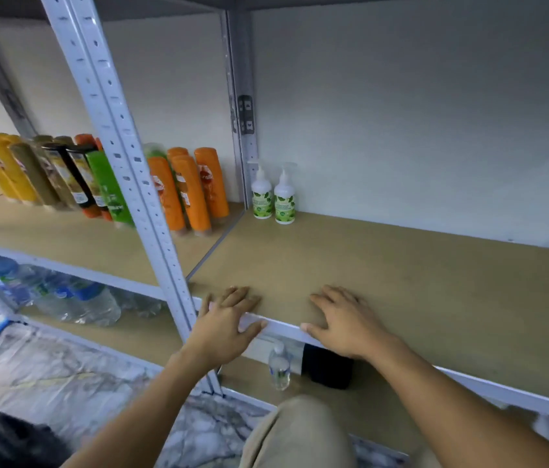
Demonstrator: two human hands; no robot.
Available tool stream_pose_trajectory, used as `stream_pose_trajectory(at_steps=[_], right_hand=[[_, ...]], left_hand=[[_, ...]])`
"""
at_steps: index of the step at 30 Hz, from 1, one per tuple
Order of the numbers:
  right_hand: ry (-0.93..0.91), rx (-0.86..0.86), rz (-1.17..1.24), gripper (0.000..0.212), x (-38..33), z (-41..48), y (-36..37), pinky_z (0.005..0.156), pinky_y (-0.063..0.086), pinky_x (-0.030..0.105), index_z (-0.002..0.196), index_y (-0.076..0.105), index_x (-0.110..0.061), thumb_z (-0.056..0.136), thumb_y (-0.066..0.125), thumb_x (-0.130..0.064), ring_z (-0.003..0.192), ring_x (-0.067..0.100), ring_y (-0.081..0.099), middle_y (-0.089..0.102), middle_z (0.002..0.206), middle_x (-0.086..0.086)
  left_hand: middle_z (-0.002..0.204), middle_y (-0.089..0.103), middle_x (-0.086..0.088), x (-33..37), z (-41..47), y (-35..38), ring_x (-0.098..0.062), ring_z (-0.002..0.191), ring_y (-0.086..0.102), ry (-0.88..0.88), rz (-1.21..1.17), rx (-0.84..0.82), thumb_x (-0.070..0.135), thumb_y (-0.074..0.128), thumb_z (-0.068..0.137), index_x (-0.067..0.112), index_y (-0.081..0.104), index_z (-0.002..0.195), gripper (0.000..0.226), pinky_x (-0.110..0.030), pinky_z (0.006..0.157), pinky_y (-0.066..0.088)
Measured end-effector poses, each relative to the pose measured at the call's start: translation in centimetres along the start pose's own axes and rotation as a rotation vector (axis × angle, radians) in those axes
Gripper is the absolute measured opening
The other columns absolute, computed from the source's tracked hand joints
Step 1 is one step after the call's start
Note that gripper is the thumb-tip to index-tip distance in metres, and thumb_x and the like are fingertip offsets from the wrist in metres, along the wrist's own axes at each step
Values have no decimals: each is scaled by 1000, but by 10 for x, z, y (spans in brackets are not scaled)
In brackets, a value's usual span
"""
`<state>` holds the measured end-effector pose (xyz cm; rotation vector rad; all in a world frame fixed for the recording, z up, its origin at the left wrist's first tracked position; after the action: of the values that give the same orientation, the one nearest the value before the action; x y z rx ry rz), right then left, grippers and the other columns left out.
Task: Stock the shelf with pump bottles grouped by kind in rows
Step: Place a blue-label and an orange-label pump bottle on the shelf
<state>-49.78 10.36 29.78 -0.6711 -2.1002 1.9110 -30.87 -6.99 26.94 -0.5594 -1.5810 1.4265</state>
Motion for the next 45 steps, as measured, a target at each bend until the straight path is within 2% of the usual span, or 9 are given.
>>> stream_pose_trajectory(at_steps=[7, 13, 16, 21, 27, 34, 38, 42, 45], right_hand=[[-305, -57, -83, 70, -114, -58, 25, 121, 22, 43, 157, 27, -28, 97, 49, -57, 151, 25, 17, 18, 165, 5], [-514, -271, -76, 71, -209, -101, 107, 109, 40, 46, 157, 23, -30, 96, 55, -50, 140, 28, 38, 33, 156, 3], [-559, -441, -88, 73, -240, -116, 154, 102, 45, 47, 156, 21, -37, 94, 58, -49, 137, 29, 43, 35, 155, 4], [-599, -590, -132, 75, -276, -116, 203, 99, 47, 45, 155, 25, -38, 92, 64, -46, 134, 30, 46, 44, 151, 7], [-531, -720, -118, 68, -296, -111, 271, 88, 43, 36, 151, 35, -34, 90, 66, -39, 127, 29, 49, 54, 141, 7], [-354, -803, -55, 52, -300, -111, 319, 103, 46, 39, 142, 52, -28, 91, 67, -30, 126, 30, 52, 50, 144, 12], [-253, -827, 34, 46, -296, -108, 323, 102, 46, 38, 133, 59, -28, 89, 71, -24, 124, 30, 53, 50, 143, 12], [-110, -974, 150, 36, -297, -108, 319, 79, 56, 33, 122, 65, -15, 88, 72, -6, 86, 26, 71, 69, 100, 13], [-83, -1027, 166, 30, -301, -112, 312, 84, 58, 38, 121, 65, -6, 92, 69, -9, 90, 30, 75, 70, 91, 10]], left_hand=[[159, 34, 9, -44, -161, 10, -17, 145, 33, -111, -79, -44, 75, 26, 83, 40, 48, 143, 73, -47, 117, 28], [147, 51, 2, -90, -306, 53, -19, 130, 53, -345, -221, -60, 65, 44, 83, 30, 60, 135, 66, -33, 106, 43], [136, 60, 1, -113, -366, 72, -19, 121, 59, -475, -321, -53, 39, 69, 87, 21, 66, 129, 46, -24, 97, 44], [120, 67, -3, -142, -435, 104, -25, 101, 66, -638, -354, -47, 32, 71, 83, 16, 70, 121, 41, -29, 82, 48], [92, 61, 7, -146, -461, 148, -13, 79, 58, -731, -411, -57, 30, 79, 84, 20, 69, 120, 39, -23, 70, 36], [97, 49, 3, -146, -452, 192, -12, 87, 49, -754, -461, -66, 26, 79, 82, 26, 68, 125, 44, -25, 82, 41], [105, 44, 0, -144, -446, 201, -24, 96, 57, -790, -426, -155, 22, 73, 88, 23, 62, 131, 45, -28, 88, 41], [115, 50, -9, -144, -437, 204, -30, 105, 58, -834, -384, -213, 21, 65, 93, 19, 63, 130, 37, -30, 92, 42], [110, 48, -9, -142, -432, 200, -30, 105, 56, -856, -401, -227, 19, 61, 93, 15, 67, 117, 25, -29, 90, 42]])
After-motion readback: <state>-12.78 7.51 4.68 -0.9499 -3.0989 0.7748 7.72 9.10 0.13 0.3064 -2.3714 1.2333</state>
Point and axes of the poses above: each hand's wrist, its own z-axis towards the middle knuckle, its own y-axis out of the palm, x = y × z, the point moved 1 cm from there along z, towards the middle knuckle
